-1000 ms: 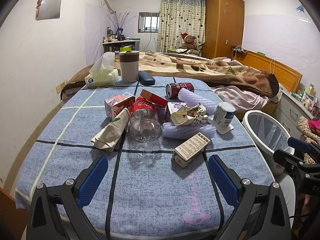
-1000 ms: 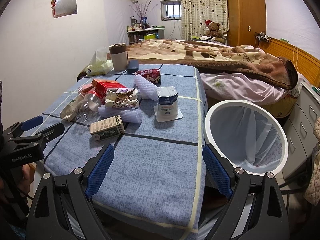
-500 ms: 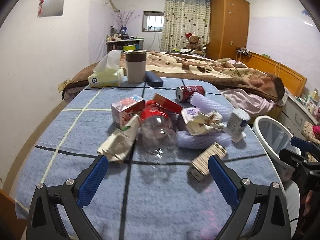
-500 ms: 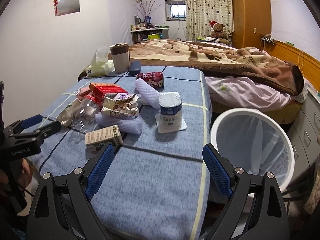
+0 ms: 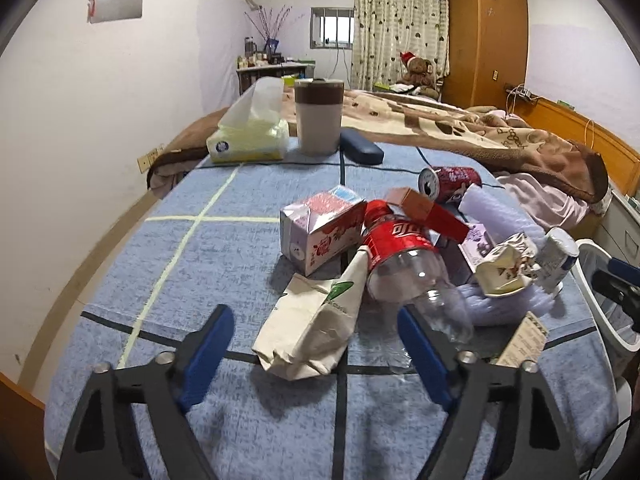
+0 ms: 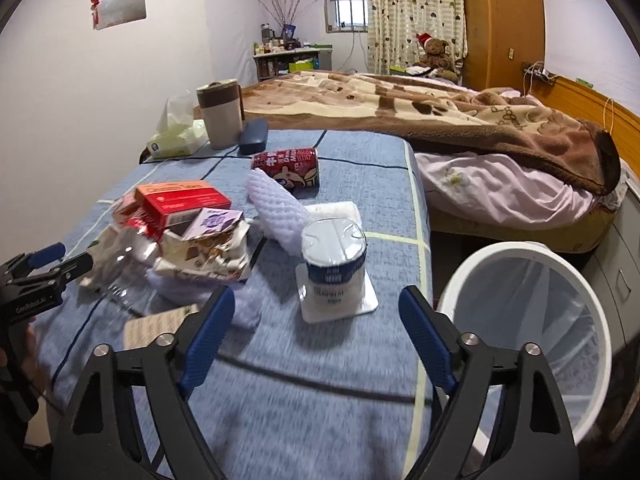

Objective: Collect trash
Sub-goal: 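Grasp the white yogurt cup with the right tool while the left tool grasps the paper bag, then carry both items over the wastebasket and open both tools to drop them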

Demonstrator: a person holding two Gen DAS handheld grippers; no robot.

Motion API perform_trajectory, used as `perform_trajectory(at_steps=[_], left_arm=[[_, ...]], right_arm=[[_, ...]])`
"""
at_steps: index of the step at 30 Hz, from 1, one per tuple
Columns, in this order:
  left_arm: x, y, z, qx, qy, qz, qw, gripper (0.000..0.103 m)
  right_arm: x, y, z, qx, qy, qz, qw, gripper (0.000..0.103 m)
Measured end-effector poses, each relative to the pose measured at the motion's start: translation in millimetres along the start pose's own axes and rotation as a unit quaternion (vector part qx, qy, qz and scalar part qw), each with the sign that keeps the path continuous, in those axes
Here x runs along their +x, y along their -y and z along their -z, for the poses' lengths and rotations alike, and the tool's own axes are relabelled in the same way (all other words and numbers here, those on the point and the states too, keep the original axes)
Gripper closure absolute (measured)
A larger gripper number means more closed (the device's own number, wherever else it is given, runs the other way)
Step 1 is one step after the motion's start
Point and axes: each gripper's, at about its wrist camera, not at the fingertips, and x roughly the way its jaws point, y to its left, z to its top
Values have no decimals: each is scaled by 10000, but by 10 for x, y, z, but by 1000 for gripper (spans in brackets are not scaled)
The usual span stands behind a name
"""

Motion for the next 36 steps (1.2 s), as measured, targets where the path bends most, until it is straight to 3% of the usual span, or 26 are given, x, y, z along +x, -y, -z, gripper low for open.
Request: perform_trajectory(at_steps=[9,12,16,27,36], left_arm=[[183,-50,24,-65,-165,194,9997,64],[199,-30,32,-30,-205,210,9996,80],[189,-4,52,-25,-241,254,9994,94],[-94,-7,4,-146,-49,278,9995,97],[-395,365,-149,109,160,703,9973,97]], right_arm=[[303,58,-97,71,-260,7,9996,42],[337,84,-107,95,-312,52,9995,58],[291,112,-101,191,-283,-29,9994,59],[4,153,-88,304,-24,-123,9995,59],[-297,353,-21,542,239,-63,9982,59]])
